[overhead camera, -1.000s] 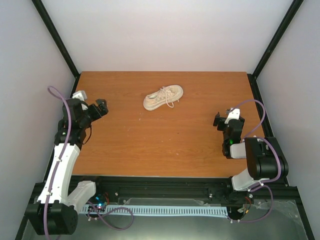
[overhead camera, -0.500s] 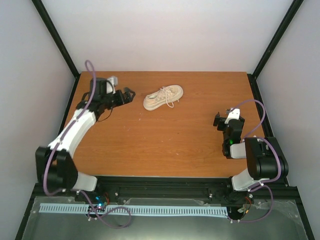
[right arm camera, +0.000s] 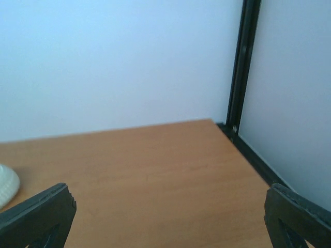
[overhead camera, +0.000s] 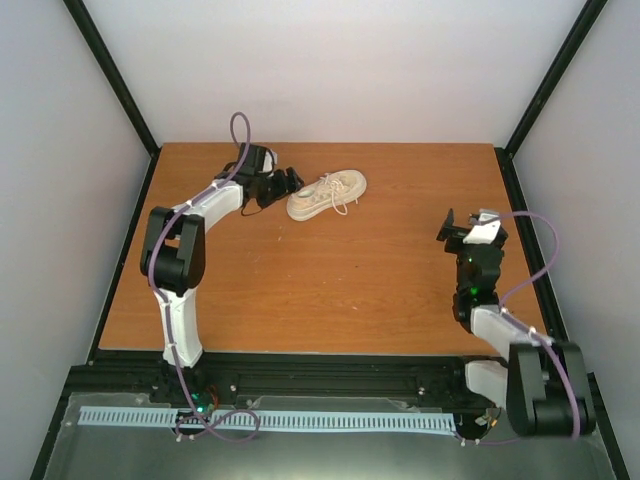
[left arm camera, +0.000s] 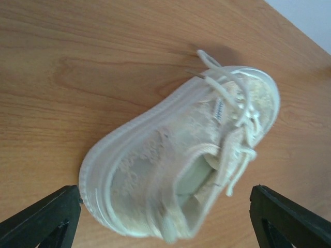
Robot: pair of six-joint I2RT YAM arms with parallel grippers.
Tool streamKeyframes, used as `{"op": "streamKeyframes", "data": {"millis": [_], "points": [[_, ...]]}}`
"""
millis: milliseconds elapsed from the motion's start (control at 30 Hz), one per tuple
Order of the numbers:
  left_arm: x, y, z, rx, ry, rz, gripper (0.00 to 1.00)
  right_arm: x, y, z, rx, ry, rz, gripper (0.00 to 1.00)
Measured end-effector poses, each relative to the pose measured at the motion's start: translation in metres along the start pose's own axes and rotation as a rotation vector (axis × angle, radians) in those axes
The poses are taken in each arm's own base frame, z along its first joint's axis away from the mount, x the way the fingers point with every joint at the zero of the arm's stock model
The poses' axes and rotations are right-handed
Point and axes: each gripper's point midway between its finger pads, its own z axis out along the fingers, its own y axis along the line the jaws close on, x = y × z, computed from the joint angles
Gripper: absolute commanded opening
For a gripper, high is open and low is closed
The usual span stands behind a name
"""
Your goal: Tie the shoes
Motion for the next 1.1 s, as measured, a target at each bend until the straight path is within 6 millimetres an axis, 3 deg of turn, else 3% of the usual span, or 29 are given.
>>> {"op": "streamKeyframes", "data": {"millis": [167, 300, 400, 500, 633, 667, 733, 800, 933, 1100], "points": [[0.009, 0.018, 0.029, -0.027, 0.046, -0.044, 0.80, -0.042, -0.012, -0.025, 0.038, -0.096, 0.092, 1.00], [0.018, 0.027, 0.039, -0.036, 0.076, -0.072, 0.75, -0.066, -0.018, -0.045, 0.040, -0.165, 0.136, 1.00], [0.021, 0.026, 0.043, -0.030, 0.086, -0.080, 0.64, -0.076, -0.022, -0.056, 0.050, -0.195, 0.162, 1.00], [0.017, 0.025, 0.045, -0.028, 0.085, -0.083, 0.45, -0.081, -0.024, -0.063, 0.053, -0.205, 0.177, 1.00], [0.015, 0.028, 0.047, -0.043, 0.078, -0.084, 0.07, -0.077, -0.032, -0.069, 0.084, -0.186, 0.245, 1.00], [0.015, 0.031, 0.047, -0.053, 0.075, -0.074, 0.02, -0.074, -0.036, -0.070, 0.108, -0.174, 0.274, 1.00], [0.014, 0.031, 0.044, -0.054, 0.059, -0.069, 0.01, -0.067, -0.048, -0.074, 0.178, -0.147, 0.353, 1.00], [0.008, 0.024, 0.028, -0.039, 0.016, -0.058, 0.01, -0.062, -0.059, -0.079, 0.239, -0.132, 0.407, 1.00], [0.000, 0.008, -0.012, -0.043, -0.072, -0.025, 0.01, -0.057, -0.059, -0.080, 0.242, -0.105, 0.425, 1.00], [-0.016, -0.016, -0.089, -0.065, -0.212, 0.043, 0.01, -0.060, -0.042, -0.074, 0.151, -0.070, 0.404, 1.00]]}}
